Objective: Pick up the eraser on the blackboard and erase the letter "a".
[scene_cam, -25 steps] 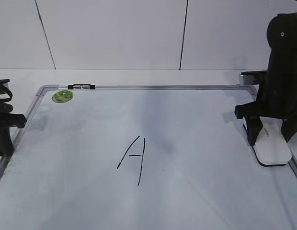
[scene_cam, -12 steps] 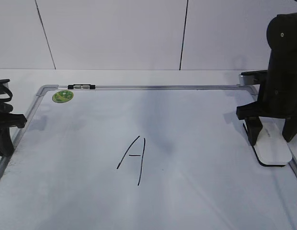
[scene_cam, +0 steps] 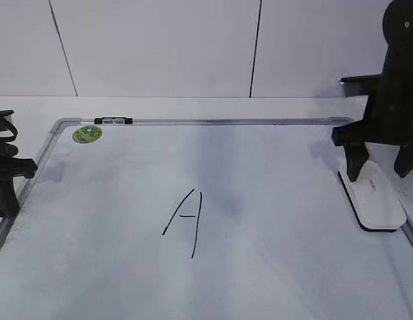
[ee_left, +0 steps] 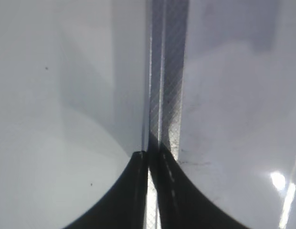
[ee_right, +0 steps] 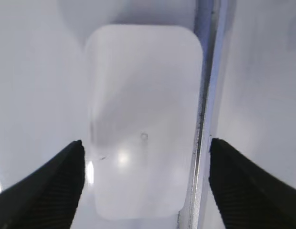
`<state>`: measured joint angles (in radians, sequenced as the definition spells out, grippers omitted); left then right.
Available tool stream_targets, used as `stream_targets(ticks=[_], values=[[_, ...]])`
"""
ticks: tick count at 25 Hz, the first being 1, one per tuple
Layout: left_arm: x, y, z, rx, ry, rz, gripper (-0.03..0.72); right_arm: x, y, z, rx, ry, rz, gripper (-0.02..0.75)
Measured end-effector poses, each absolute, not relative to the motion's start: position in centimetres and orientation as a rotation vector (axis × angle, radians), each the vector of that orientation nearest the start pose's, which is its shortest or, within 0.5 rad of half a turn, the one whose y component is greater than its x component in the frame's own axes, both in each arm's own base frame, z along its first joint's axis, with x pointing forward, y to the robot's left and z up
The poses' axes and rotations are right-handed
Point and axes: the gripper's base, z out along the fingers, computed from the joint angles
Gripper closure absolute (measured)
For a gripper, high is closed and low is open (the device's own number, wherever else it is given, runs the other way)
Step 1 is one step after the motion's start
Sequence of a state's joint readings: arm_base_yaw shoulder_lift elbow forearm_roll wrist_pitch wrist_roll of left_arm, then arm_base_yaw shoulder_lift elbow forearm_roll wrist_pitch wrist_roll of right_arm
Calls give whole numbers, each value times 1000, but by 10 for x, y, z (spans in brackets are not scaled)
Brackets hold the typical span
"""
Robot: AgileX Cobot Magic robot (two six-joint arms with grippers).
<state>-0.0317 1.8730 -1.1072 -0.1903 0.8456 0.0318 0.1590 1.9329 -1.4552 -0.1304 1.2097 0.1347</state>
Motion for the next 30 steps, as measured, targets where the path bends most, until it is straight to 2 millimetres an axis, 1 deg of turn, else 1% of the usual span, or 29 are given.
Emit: stream_targets(ticks=[5, 11, 14, 16, 18, 21, 24, 26, 27, 28, 30], values=[[334, -24, 151, -92, 3086, -225, 650, 369, 48, 238, -99, 3059, -174, 135], [335, -24, 153, -90, 3081, -225, 641, 361, 47, 262, -88, 3002, -152, 141], [339, -24, 161, -84, 3068, -229, 622, 356, 47, 273, -80, 2977, -131, 143], [344, -24, 172, -80, 3037, -236, 589, 354, 47, 277, -76, 2967, -120, 143], [347, -25, 181, -71, 3024, -237, 535, 354, 48, 278, -75, 2964, -116, 143], [347, -25, 186, -65, 3053, -238, 416, 352, 48, 281, -73, 2958, -108, 143], [346, -25, 191, -69, 3079, -242, 322, 349, 48, 287, -69, 2941, -98, 144], [344, -25, 199, -70, 3064, -242, 291, 345, 47, 295, -66, 2920, -87, 144], [342, -25, 207, -70, 3044, -245, 284, 343, 47, 300, -65, 2907, -84, 144], [340, -25, 215, -67, 3020, -245, 279, 339, 46, 307, -63, 2890, -80, 144], [332, -25, 239, -57, 2948, -245, 275, 330, 45, 323, -59, 2843, -70, 144]])
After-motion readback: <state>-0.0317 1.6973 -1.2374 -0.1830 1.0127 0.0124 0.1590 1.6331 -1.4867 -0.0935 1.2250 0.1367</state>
